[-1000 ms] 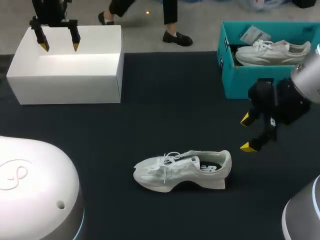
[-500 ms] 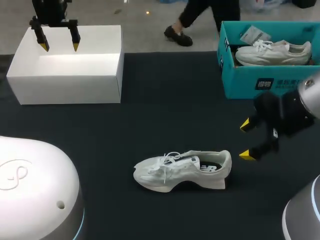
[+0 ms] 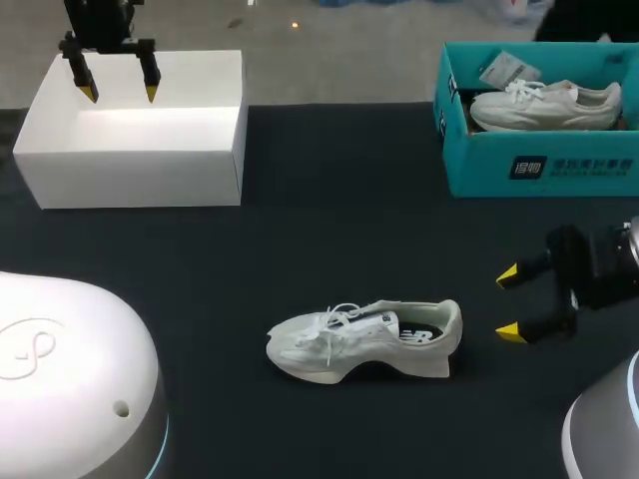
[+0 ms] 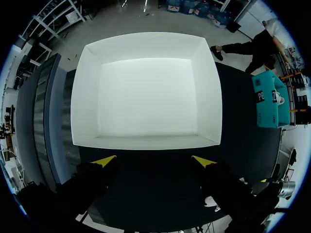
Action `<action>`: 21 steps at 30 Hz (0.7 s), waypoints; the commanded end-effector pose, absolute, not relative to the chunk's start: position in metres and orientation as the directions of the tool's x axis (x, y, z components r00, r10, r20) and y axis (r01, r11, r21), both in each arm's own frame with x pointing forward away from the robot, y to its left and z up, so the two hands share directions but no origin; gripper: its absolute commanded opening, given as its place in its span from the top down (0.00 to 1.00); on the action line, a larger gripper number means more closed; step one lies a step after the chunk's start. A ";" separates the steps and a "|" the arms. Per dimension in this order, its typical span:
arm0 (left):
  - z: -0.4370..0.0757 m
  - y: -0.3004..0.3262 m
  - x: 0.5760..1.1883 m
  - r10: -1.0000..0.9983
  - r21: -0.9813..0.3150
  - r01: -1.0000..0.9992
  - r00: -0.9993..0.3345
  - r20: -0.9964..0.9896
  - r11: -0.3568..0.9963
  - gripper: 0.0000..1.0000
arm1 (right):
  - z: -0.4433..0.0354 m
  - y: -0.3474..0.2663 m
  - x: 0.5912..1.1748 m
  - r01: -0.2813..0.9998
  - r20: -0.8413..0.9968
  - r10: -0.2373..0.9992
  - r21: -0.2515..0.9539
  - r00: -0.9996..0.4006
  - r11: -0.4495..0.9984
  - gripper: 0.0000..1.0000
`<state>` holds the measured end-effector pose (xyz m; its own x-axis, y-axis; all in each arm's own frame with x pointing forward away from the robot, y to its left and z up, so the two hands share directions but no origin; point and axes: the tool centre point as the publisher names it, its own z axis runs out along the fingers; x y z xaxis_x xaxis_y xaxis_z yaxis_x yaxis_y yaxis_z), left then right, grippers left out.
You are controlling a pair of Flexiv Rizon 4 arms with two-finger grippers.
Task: Take the shoe out of the shoebox, open the shoe tongue, remove and reinsert the insole, then place the shoe into the shoebox
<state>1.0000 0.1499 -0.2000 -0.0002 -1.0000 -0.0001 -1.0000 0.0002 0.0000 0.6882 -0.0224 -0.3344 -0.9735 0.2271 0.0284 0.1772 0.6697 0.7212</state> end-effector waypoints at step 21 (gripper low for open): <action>-0.200 0.150 1.000 -1.000 0.000 -1.000 0.000 0.000 0.000 0.00 | -0.395 0.033 0.704 0.018 -0.063 0.126 0.830 -0.990 0.558 0.00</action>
